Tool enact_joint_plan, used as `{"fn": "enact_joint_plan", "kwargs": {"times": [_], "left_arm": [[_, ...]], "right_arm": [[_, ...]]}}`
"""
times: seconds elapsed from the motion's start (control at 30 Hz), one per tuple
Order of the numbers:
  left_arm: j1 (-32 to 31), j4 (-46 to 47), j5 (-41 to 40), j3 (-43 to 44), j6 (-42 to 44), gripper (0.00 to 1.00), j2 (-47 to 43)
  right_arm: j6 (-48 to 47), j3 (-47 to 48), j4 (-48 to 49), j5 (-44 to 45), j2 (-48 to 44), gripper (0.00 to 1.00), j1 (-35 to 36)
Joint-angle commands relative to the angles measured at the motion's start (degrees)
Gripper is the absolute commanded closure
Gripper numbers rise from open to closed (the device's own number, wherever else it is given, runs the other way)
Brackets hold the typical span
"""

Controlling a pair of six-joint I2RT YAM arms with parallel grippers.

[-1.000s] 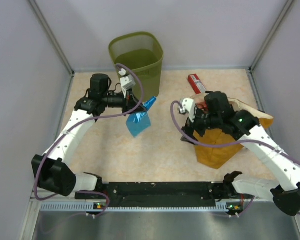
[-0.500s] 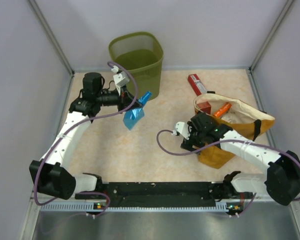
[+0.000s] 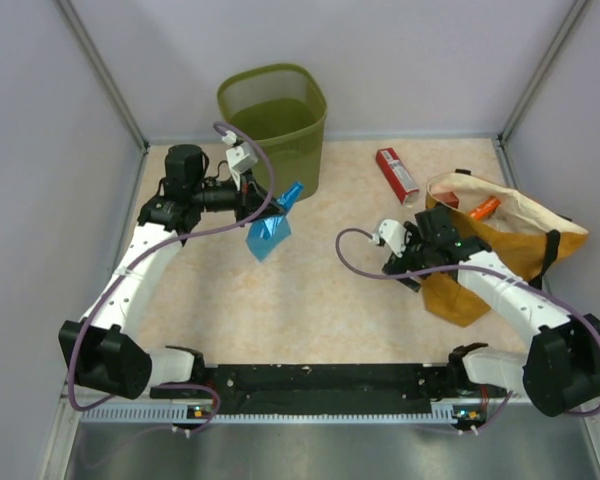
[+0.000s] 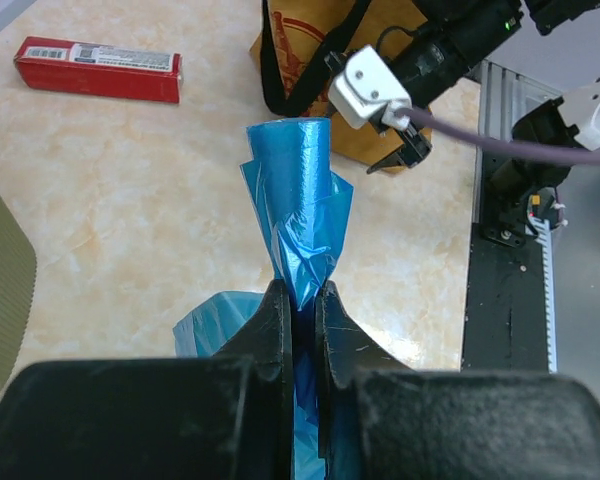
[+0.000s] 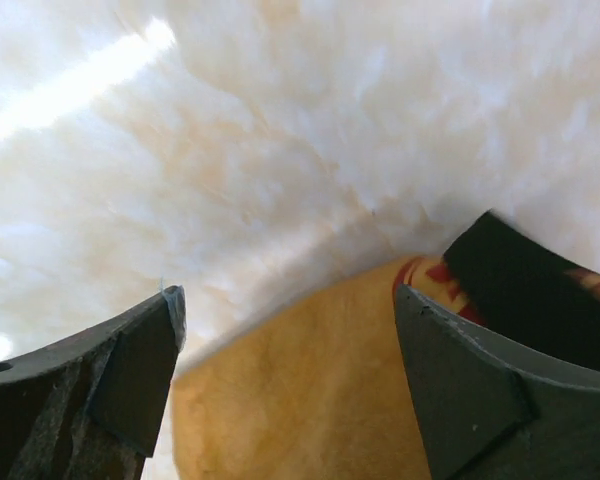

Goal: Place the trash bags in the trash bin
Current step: Unfold the trash bag at the center of the board.

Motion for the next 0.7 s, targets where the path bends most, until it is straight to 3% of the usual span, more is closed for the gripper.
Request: {"fn": "enact_joint_plan", "kwargs": {"times": [0.0,0.13,0.2,0.27,0.5,0.67], "left_arm": [[-0.01,3.37,7.29,2.79,-2.46,1.0,-0.59],[-0.8,7.13,12.65,3.77,-7.28,1.0,-1.55],[-1.5,11.69,13.98,2.54,-11.84,1.0,-2.51],[-2.56,16.96,14.16,0.79,-16.5,1.0,-4.01],[-5.99,23.67,14.68,-0.01,-23.29,1.0,-4.72],[-8.45,24.81,14.68,0.25,-25.49,1.0,-5.07]], "right_arm": [[9.01,11.6,-2.67,-20.47,-2.2,0.14,-0.23],[17.62,20.13,1.71,-40.16,0.78,0.08,-0.23],[23.76,22.33,7.33,-46.76,3.15,0.01,-0.06],[27.73,24.35,12.08,-51.09,5.35,0.01,0.9],[23.72,29.63,13.33,-48.83,9.58,0.01,9.16],[23.53,32.18,13.86,-49.6,11.68,0.01,10.93]]}}
